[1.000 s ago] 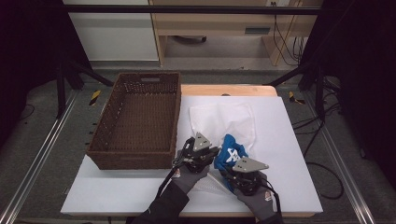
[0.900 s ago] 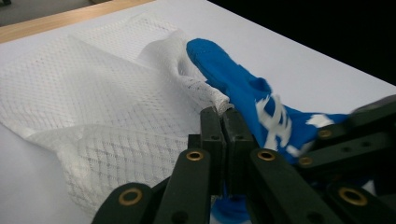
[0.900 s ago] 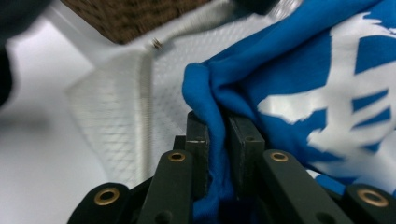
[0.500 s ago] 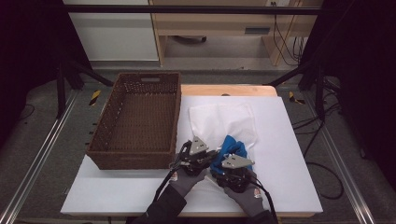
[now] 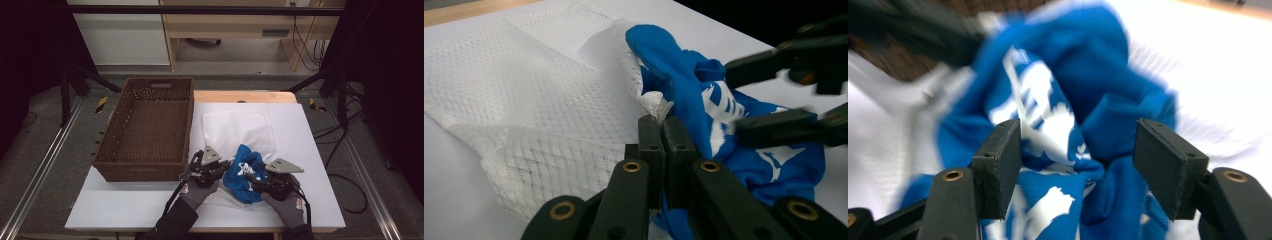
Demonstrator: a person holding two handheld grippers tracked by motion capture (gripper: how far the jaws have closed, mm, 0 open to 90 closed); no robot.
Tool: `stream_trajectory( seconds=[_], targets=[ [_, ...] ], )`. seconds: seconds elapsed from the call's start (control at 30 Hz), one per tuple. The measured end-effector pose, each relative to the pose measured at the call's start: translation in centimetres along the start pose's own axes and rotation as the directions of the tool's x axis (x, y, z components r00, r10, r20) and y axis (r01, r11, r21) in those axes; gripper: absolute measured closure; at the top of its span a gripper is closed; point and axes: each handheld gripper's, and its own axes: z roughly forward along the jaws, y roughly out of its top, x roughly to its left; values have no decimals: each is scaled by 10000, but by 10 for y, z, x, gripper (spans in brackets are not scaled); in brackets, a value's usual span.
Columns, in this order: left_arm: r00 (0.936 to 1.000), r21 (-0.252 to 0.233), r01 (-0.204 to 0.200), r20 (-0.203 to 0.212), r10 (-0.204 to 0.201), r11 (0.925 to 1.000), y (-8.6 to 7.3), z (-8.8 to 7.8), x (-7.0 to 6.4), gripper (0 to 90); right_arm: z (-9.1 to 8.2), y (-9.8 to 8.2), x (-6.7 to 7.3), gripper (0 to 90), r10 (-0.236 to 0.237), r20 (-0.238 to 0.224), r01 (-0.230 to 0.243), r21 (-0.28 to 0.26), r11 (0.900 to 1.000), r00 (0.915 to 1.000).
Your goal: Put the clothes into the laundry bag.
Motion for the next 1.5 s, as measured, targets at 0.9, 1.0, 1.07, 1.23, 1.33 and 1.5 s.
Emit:
stream_trajectory(
  seconds=[0.9, 1.0, 1.07, 1.23, 1.33, 1.5],
  targets=[
    [9997, -376, -226, 61, 228, 9990, 9, -9, -11, 887, 41, 6, 33, 756, -449, -629, 477, 428, 9979, 9970],
    [10000, -347, -43, 88, 46, 9994, 2, -9, -5, 887, 45, 4, 36, 709, -440, -269, 450, 397, 9982, 9987],
    [10000, -354, 21, 59, -19, 9994, -1, -11, -3, 886, 42, 4, 36, 676, -486, -345, 496, 296, 9983, 9982],
    [9999, -333, 84, 63, -81, 9994, -2, -13, -1, 886, 11, 6, 29, 604, -423, -548, 397, -474, 9981, 9976],
    [10000, -284, 9, 47, -7, 9996, -3, -13, -2, 885, -7, 8, 21, 558, -237, -358, 206, -854, 9961, 9991],
    [10000, -259, -13, 67, 15, 9997, -3, -12, -1, 886, -4, 9, 5, 455, 39, -66, -44, -766, 9971, 10000]
  ],
)
